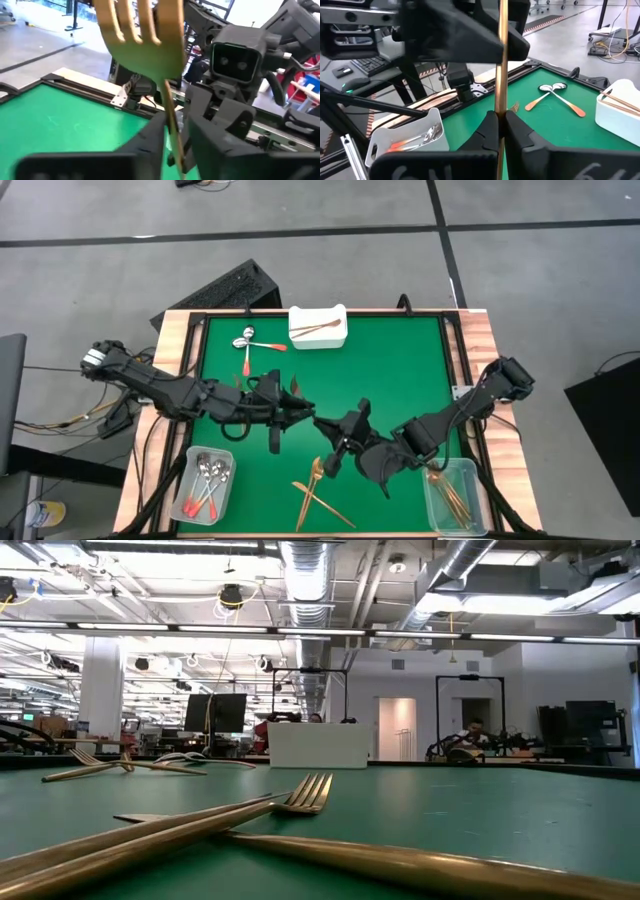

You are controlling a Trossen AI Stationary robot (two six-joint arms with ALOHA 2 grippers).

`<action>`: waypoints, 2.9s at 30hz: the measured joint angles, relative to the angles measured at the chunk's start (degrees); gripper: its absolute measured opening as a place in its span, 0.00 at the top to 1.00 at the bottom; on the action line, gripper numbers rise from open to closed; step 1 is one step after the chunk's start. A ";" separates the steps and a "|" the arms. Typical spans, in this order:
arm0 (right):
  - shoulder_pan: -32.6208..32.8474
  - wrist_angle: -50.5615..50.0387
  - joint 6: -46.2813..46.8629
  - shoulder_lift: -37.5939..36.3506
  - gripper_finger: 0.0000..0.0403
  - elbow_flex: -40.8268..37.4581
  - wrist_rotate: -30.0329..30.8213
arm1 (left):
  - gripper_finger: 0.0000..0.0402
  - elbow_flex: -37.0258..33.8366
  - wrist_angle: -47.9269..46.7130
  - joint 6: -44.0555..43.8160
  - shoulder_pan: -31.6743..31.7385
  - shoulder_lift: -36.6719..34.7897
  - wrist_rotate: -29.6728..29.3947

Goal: Sort silverware by color (type)
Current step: Put the gold fork into the transparent bin

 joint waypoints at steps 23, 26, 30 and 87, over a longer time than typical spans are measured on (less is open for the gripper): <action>-4.25 1.36 -2.91 -4.40 0.46 2.34 -12.35 | 0.99 -0.02 -12.94 8.33 0.08 -0.15 8.86; -6.27 1.66 -2.95 -2.78 0.45 2.29 -17.65 | 0.99 -0.02 -12.23 9.93 0.03 -0.11 9.63; -7.56 3.25 -3.67 -1.68 0.45 2.27 -19.08 | 0.99 -0.02 -11.34 10.81 0.08 -0.11 10.47; 29.35 -59.52 90.27 -12.90 0.77 -22.18 -49.59 | 0.61 0.04 -35.20 -3.11 1.80 -3.80 1.45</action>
